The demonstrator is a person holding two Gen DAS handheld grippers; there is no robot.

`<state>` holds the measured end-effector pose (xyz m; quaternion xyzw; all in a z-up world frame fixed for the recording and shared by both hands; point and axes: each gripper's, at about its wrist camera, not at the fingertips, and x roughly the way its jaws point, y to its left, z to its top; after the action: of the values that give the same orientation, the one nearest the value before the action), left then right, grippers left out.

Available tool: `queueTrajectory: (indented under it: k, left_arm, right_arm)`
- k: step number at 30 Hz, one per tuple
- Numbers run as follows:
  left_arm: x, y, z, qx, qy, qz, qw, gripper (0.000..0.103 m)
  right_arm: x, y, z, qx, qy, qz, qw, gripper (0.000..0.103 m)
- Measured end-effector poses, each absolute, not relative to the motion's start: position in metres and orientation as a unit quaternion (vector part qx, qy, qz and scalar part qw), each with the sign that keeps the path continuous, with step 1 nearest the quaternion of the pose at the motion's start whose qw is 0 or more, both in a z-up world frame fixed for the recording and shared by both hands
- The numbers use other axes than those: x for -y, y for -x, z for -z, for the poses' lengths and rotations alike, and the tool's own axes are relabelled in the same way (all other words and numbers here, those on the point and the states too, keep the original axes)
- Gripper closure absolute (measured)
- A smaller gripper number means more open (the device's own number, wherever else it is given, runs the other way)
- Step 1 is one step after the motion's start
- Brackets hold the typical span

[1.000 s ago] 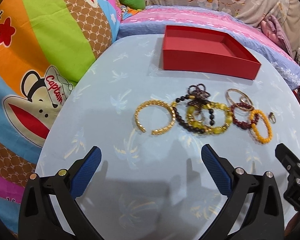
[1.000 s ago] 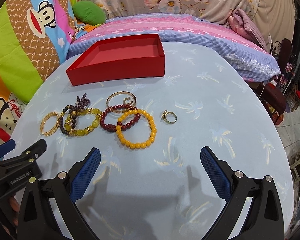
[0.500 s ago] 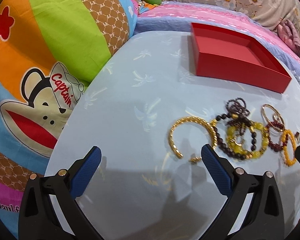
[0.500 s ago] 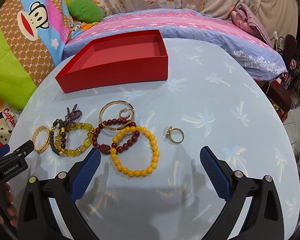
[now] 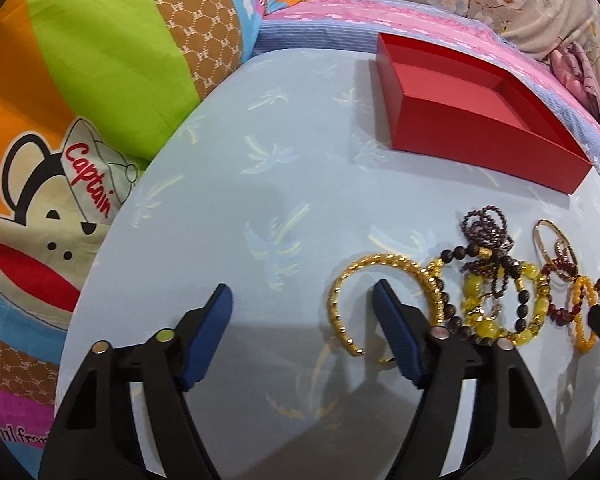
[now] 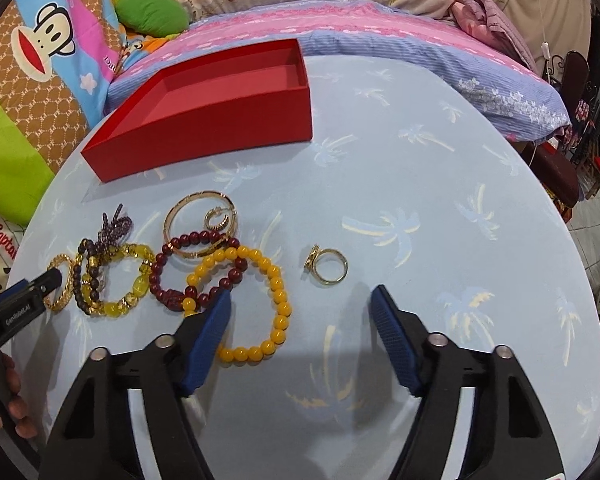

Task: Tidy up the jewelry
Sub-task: 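Grasp the gold open cuff bracelet with the left gripper while the right gripper grasps the yellow bead bracelet, then carry both bracelets into the red tray and open both grippers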

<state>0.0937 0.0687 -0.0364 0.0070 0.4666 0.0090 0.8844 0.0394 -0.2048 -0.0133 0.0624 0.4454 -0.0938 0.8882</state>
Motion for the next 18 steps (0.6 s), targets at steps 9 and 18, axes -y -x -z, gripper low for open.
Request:
queueTrajectory:
  k: [9,18]
  left_arm:
    - [-0.055,-0.093,0.033,-0.465,-0.009,0.029,0.885,0.086]
    - [-0.062,-0.090,0.023,-0.467,0.017,0.050,0.883,0.099]
  right_arm:
    - [0.196,-0.040,0.016,-0.441,-0.040,0.090,0.892,0.062]
    - [0.193,-0.040,0.009,-0.440,-0.044,0.070,0.894,0.096]
